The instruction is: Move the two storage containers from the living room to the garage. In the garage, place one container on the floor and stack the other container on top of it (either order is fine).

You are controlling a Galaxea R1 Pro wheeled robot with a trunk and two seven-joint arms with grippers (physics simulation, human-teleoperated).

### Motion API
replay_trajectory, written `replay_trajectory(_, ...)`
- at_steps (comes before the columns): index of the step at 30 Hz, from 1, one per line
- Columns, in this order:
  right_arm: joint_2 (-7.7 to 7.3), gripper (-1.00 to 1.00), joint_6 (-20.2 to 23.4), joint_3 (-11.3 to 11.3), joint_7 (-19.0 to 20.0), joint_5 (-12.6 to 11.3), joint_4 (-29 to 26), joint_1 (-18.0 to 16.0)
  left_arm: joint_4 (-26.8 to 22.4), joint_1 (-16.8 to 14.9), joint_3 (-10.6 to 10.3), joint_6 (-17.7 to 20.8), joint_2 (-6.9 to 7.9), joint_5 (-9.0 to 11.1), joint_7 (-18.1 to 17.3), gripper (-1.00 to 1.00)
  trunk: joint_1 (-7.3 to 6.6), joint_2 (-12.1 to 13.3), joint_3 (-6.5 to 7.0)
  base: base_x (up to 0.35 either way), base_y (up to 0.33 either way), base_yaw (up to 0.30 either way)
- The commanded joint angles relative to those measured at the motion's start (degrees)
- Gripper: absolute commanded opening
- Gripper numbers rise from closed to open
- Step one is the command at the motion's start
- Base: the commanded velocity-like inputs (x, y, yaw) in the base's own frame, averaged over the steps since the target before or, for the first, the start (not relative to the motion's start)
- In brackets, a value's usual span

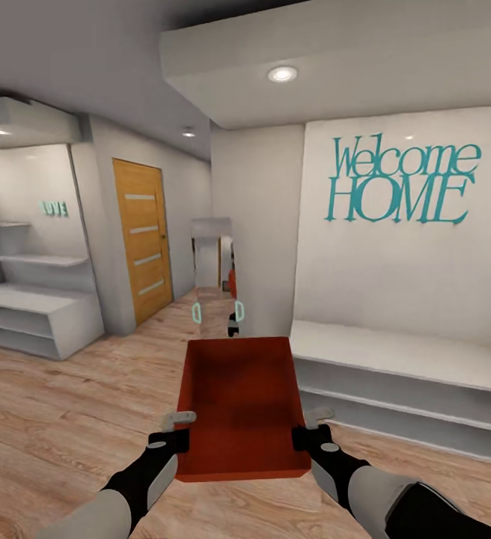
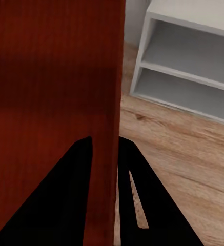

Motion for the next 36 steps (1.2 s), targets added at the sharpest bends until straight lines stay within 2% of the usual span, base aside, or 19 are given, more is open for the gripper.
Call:
replay_trajectory(1, 0.03, -1.00, -0.1, -1.5, 1.5, 0.2, 0.1, 0.0, -0.2, -0.1, 3.0, -1.5, 0.07, -1.0, 1.8, -1.00, 0.02, -0.1, -0.02, 0.044, 0.000, 0.269)
replay_trajectory(36, 0.03, -1.00, -0.1, -1.5, 1.6, 0.3, 0.1, 0.0, -0.1, -0.1, 3.0, -1.5, 0.07, -0.9, 1.8, -1.00, 0.02, -0.1, -0.02, 0.003, 0.000, 0.269)
